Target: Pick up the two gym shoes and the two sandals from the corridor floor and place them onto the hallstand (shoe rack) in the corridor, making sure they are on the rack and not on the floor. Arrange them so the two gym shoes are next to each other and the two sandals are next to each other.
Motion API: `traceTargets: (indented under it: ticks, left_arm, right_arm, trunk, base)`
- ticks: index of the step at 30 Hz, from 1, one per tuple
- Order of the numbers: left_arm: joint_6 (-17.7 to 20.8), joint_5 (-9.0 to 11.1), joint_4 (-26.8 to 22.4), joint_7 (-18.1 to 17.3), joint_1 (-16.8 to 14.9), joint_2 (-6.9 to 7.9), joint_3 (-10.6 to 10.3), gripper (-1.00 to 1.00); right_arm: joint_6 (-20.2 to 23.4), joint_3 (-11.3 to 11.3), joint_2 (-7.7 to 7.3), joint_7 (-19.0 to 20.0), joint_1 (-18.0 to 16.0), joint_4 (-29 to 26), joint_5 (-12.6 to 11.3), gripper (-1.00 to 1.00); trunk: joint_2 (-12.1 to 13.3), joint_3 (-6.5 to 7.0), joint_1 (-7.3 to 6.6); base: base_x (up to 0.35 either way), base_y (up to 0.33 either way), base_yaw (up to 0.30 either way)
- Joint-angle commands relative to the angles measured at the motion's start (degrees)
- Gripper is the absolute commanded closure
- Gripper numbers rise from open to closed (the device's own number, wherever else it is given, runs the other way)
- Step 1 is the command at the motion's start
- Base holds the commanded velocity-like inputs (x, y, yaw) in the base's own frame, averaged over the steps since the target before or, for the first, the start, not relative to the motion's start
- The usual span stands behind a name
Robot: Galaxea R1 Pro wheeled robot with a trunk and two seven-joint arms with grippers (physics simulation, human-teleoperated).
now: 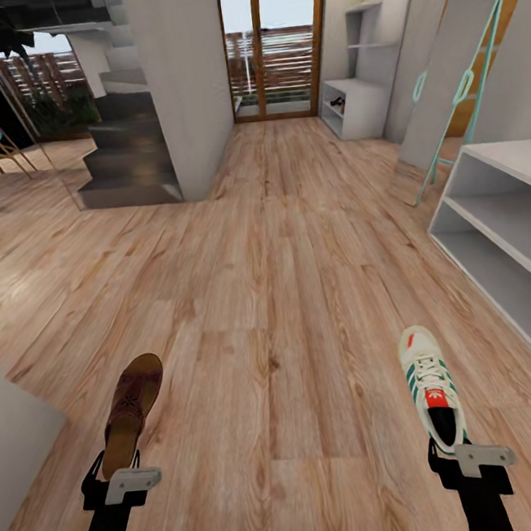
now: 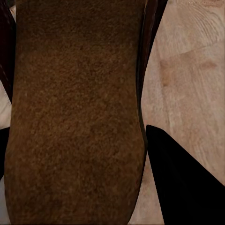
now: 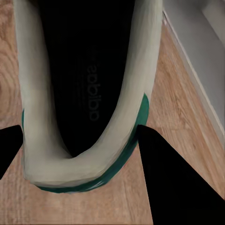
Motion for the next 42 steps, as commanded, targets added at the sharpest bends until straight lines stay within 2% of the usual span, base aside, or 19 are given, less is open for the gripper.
traceTargets:
  ticks: [1,11,13,17,21,25,31,33,35,36,42]
  left_arm:
    - [0.0,-0.1,-0.01,0.01,0.0,-0.01,0.0,1.0]
    - [-0.17,0.32,0.01,-0.14,-0.14,-0.01,0.0,1.0]
    - [-0.34,0.99,0.02,-0.3,-0.38,-0.11,0.0,1.0]
    - [-1.14,3.45,0.1,-0.49,-0.57,-0.27,0.0,1.0]
    - [-1.83,6.16,0.57,-1.1,-0.83,-0.26,0.02,1.0]
    - [-2.11,7.42,1.01,-1.73,-1.1,-0.14,0.06,1.0]
    - [-2.3,8.92,1.78,-2.19,-1.27,-0.18,0.09,1.0]
    - [-2.69,10.28,2.07,-2.71,-1.34,-0.14,0.12,1.0]
    - [-4.11,13.53,2.97,-3.45,-1.54,0.07,0.22,1.0]
    - [-4.43,14.22,3.25,-3.6,-1.59,0.1,0.24,1.0]
    - [-5.04,15.35,5.93,-3.82,-2.95,0.47,0.36,1.0]
  right_arm:
    - [-0.09,0.03,-0.01,0.04,0.01,0.01,-0.09,1.0]
    - [-1.09,0.06,0.19,0.42,0.03,0.03,-0.69,1.0]
    - [-1.22,0.07,0.24,0.46,0.01,0.31,-0.8,1.0]
    - [-2.25,-0.04,0.23,0.49,-0.35,2.5,-1.18,1.0]
    - [-3.25,-0.17,0.12,0.48,-2.46,4.84,-1.98,1.0]
    - [-3.57,-0.3,-0.07,0.51,-4.41,6.27,-2.3,1.0]
    - [-4.23,-0.22,-0.05,0.51,-5.32,8.26,-2.5,1.0]
    - [-4.63,-0.17,-0.03,0.51,-5.17,8.64,-2.53,1.0]
    - [-5.42,-0.09,0.09,0.51,-5.02,8.99,-2.46,1.0]
    - [-5.59,-0.06,0.13,0.51,-5.01,9.04,-2.43,1.0]
    - [-5.85,-0.02,0.18,0.38,-4.93,9.09,-2.45,1.0]
  trunk:
    - [0.0,0.0,0.0]
    - [0.0,0.0,0.0]
    - [0.0,0.0,0.0]
    - [0.0,0.0,0.0]
    - [0.0,0.0,0.0]
    - [0.0,0.0,0.0]
    - [0.0,0.0,0.0]
    - [0.0,0.0,0.0]
    - [0.0,0.0,0.0]
    - [0.0,0.0,0.0]
    - [0.0,0.0,0.0]
  base:
    - [0.328,0.0,0.0]
    - [0.328,0.0,0.0]
    - [0.329,0.0,0.0]
    - [0.33,0.0,0.0]
    - [0.331,0.0,0.0]
    - [0.331,0.0,0.0]
    - [0.331,0.0,0.0]
    - [0.331,0.0,0.0]
    - [0.331,0.0,0.0]
    - [0.332,0.0,0.0]
    - [0.331,0.0,0.0]
